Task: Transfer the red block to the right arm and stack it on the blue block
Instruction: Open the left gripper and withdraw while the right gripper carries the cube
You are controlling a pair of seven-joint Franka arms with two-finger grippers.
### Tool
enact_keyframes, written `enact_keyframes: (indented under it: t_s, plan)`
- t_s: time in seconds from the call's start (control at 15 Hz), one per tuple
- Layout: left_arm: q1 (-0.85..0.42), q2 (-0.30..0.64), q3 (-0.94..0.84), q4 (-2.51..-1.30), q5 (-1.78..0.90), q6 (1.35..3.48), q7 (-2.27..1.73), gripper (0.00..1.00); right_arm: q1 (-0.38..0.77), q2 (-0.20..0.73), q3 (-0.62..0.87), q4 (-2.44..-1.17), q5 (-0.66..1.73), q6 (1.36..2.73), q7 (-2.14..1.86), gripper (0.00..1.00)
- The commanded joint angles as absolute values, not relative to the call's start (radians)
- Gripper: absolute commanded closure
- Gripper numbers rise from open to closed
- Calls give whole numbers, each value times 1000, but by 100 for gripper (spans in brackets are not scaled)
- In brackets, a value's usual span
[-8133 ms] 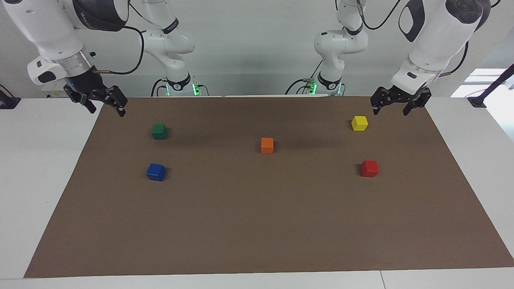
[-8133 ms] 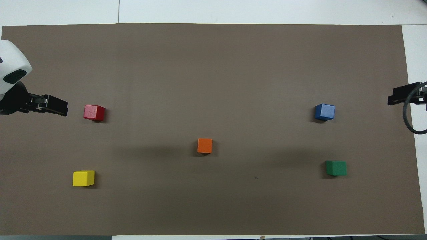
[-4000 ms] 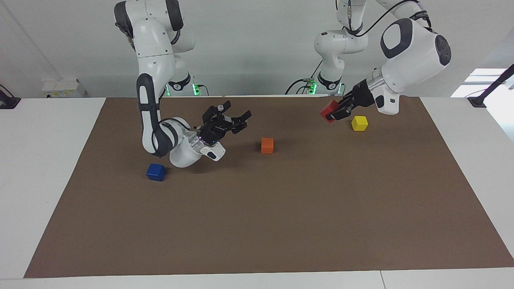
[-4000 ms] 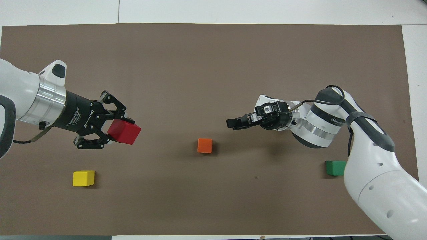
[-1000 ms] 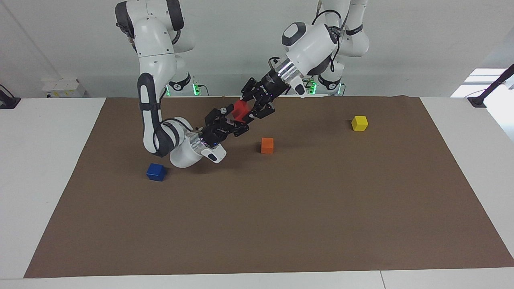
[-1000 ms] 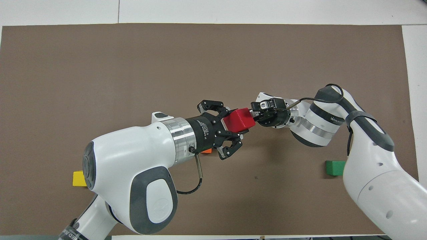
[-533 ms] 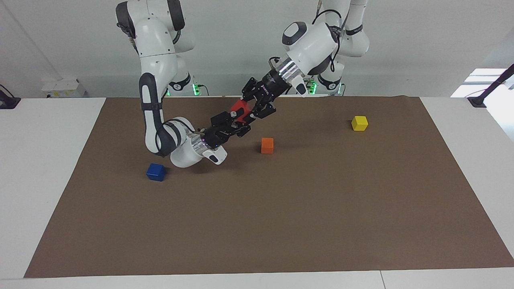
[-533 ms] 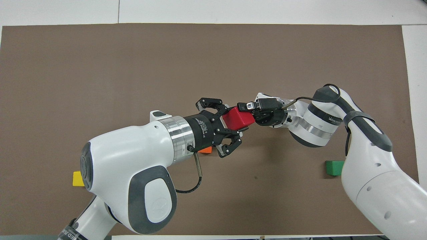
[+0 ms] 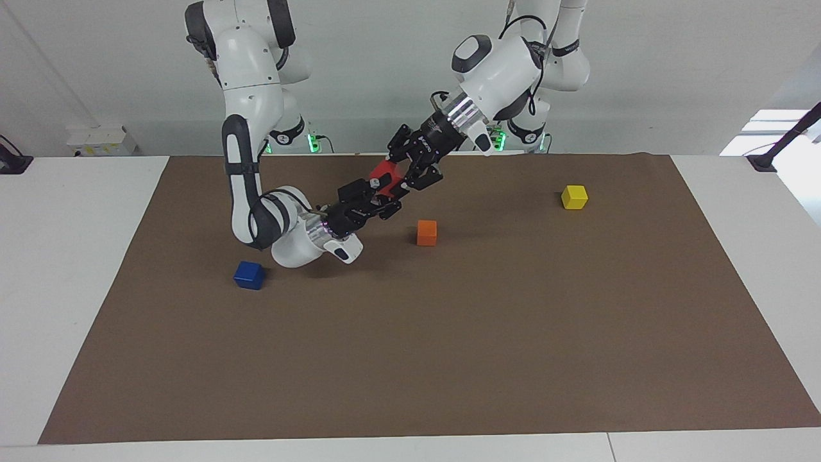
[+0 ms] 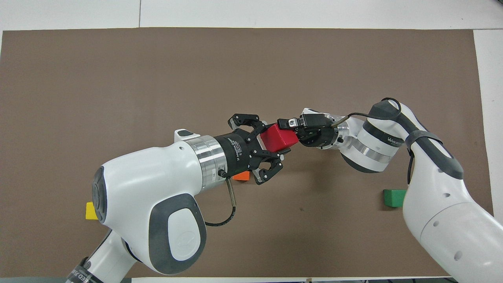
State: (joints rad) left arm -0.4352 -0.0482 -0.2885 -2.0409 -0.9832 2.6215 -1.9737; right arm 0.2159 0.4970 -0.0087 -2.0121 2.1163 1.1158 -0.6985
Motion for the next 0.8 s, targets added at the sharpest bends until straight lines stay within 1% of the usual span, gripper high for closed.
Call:
enact_keyframes:
  t_s: [0.0, 0.2, 0.33, 0.47, 0.53, 0.6, 0.67, 0.73]
  plan:
    - [-382, -80, -281, -2069, -988, 2580, -1942, 0, 209, 468, 2, -2011, 2135, 1155, -683, 100]
    - [-281, -117, -281, -2066, -985, 2473, -1786, 0, 207, 446, 0, -2011, 2134, 1170, -637, 100]
    - [-189, -126, -281, -2072, -983, 2419, -1650, 0, 195, 417, 0, -2011, 2125, 1235, -589, 100]
    - [-62, -127, -281, -2063, -970, 2337, -1492, 0, 190, 370, -6, -2000, 2118, 1320, -490, 100]
    - [-16, -124, -281, -2054, -912, 2300, -1439, 0, 180, 342, -9, -1987, 2105, 1380, -435, 100]
    - [23, -117, -281, -2039, -794, 2281, -1413, 0, 161, 325, -9, -1965, 2064, 1432, -389, 100]
    - [41, -114, -282, -2034, -676, 2280, -1387, 0, 141, 304, -11, -1941, 1998, 1490, -333, 100]
    - [52, -109, -279, -2031, -587, 2278, -1349, 0, 115, 275, -11, -1918, 1908, 1578, -269, 100]
